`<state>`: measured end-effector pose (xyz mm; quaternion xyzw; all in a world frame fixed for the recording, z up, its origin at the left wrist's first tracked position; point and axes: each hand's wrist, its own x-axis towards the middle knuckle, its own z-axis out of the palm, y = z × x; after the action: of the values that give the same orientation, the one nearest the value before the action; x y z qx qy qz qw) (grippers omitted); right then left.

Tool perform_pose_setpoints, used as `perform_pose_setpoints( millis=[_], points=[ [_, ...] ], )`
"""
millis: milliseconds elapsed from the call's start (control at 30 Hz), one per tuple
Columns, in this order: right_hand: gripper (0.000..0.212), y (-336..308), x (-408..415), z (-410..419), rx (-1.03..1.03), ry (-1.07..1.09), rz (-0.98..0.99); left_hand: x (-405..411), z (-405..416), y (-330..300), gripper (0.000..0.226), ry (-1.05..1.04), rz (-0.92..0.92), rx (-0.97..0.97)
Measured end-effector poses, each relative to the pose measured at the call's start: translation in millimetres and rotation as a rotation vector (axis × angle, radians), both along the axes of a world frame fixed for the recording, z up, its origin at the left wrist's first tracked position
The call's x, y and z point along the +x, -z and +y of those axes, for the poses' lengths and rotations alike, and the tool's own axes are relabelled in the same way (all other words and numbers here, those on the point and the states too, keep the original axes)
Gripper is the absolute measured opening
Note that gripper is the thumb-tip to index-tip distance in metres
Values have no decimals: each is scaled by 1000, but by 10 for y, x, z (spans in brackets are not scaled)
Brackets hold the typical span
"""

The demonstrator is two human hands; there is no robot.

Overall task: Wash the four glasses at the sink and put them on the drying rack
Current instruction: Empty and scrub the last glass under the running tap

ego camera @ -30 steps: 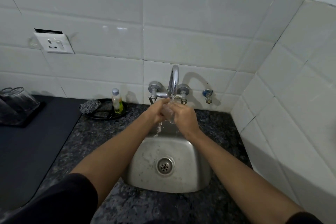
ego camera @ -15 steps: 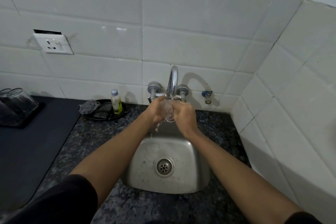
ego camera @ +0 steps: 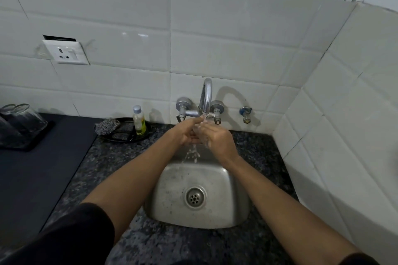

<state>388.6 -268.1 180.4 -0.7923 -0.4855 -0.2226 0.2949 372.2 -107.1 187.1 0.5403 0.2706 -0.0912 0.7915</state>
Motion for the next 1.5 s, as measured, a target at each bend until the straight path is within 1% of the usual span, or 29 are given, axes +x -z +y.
perform_pose_setpoints(
  millis=[33, 100, 167, 267, 333, 367, 400, 433, 467, 500, 533, 567, 633, 667, 700, 733, 800, 833, 867, 900, 1000, 1100, 1167, 1233, 1300, 1367, 1400, 1467, 1500],
  points=[
    [33, 19, 5, 18, 33, 15, 78, -7, -3, 1, 28, -23, -24, -15],
    [27, -14, -14, 66, 78, 54, 164, -46, -33, 20, 26, -63, -62, -50],
    [26, -106, -48, 76, 67, 77, 152, -78, -69, 66, 30, -92, -91, -129],
    [35, -165, -122, 29, 4, 34, 60, -103, -39, 108, 32, -145, -123, -253],
    [43, -108, -105, -11, -77, -19, -98, -107, -23, 116, 45, -139, -125, -327],
    [46, -64, -68, -37, -115, -51, -191, -116, -30, 91, 52, -108, -96, -342],
    [45, -20, -29, -53, -148, -79, -268, -117, -34, 65, 55, -52, -44, -306],
    [43, 10, 2, -70, -176, -99, -315, -115, -34, 48, 52, 25, 13, -212],
    [42, 16, 10, -79, -185, -104, -332, -101, -23, 56, 43, 82, 59, -92],
    [40, 34, 21, -81, -172, -91, -308, -110, -20, 33, 31, 104, 76, -6],
    [39, 45, 13, -76, -130, -54, -242, -95, 0, 40, 23, 85, 58, 39],
    [36, 37, 4, -53, -61, 2, -126, -81, 11, 53, 19, 43, 26, 30],
    [27, -55, -18, -5, 74, 117, 83, -93, -9, 55, 25, -35, -45, -84],
    [30, -89, -17, 2, 75, 132, 115, -85, -2, 71, 30, -58, -72, -148],
    [33, -102, -6, -3, 38, 103, 67, -90, -18, 64, 35, -60, -86, -207],
    [30, -100, -7, -7, -24, 41, -31, -83, -38, 68, 40, -42, -83, -245],
    [24, -54, -21, -10, -132, -98, -289, -59, -73, 40, 51, 27, -42, -240],
    [22, -22, -12, -3, -144, -136, -362, -55, -90, 13, 56, 35, -36, -226],
    [23, 7, -15, 18, -119, -142, -369, -52, -98, 1, 57, 22, -46, -204],
    [29, 22, -33, 52, -83, -121, -304, -57, -101, -6, 55, 10, -73, -203],
    [47, -30, -80, 159, 12, -37, -7, -103, -113, -8, 47, -40, -152, -239],
    [53, -50, -83, 208, -25, 0, 43, -134, -120, 44, 42, -90, -170, -276],
    [47, -80, -132, 202, 54, -8, 129, -138, -111, 63, 43, -102, -194, -282],
    [47, -128, -185, 162, 183, 15, 338, -150, -100, 64, 49, -109, -228, -280],
    [53, -132, -219, 125, 257, 45, 632, -155, -82, 56, 52, -115, -268, -308],
    [50, -121, -251, 93, 356, 42, 964, -148, -81, 37, 47, -119, -290, -305],
    [46, -127, -275, 87, 393, 41, 1098, -148, -98, 23, 43, -144, -286, -283],
    [36, -132, -308, 83, 419, 75, 1272, -142, -118, 25, 37, -159, -293, -274],
    [34, -124, -310, 75, 433, 87, 1342, -141, -140, 14, 33, -165, -293, -259]
  ],
)
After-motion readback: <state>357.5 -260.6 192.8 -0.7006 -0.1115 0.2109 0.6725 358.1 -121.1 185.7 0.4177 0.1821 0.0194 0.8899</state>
